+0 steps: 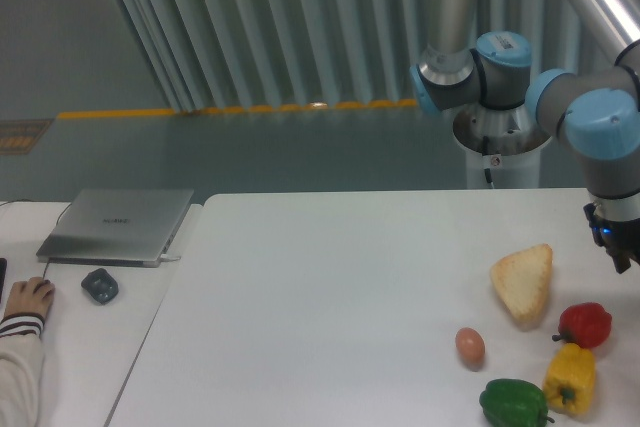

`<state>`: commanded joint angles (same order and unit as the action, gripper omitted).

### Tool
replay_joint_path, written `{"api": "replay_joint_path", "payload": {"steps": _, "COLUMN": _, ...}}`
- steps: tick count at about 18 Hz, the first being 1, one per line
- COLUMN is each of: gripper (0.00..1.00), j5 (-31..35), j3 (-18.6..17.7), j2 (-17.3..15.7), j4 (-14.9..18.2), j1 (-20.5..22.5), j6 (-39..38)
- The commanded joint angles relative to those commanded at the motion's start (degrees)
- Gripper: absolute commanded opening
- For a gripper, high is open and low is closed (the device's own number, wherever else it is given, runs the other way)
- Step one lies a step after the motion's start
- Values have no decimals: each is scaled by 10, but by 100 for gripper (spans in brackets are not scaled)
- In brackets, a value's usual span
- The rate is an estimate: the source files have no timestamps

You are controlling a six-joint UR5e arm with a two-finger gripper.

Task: Place the yellow pepper on the table

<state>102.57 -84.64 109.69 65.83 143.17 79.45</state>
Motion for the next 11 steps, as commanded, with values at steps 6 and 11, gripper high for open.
{"api": "replay_joint_path", "payload": {"steps": 6, "gripper": 100, "j5": -109, "j3": 8, "j2": -18, "j4": 46, "j1": 58, "j6": 7}}
{"api": "replay_joint_path", "payload": {"steps": 11, "gripper": 100, "j5": -120, "j3": 3, "j2": -33, "j4": 59, "j1": 102, "j6": 102}}
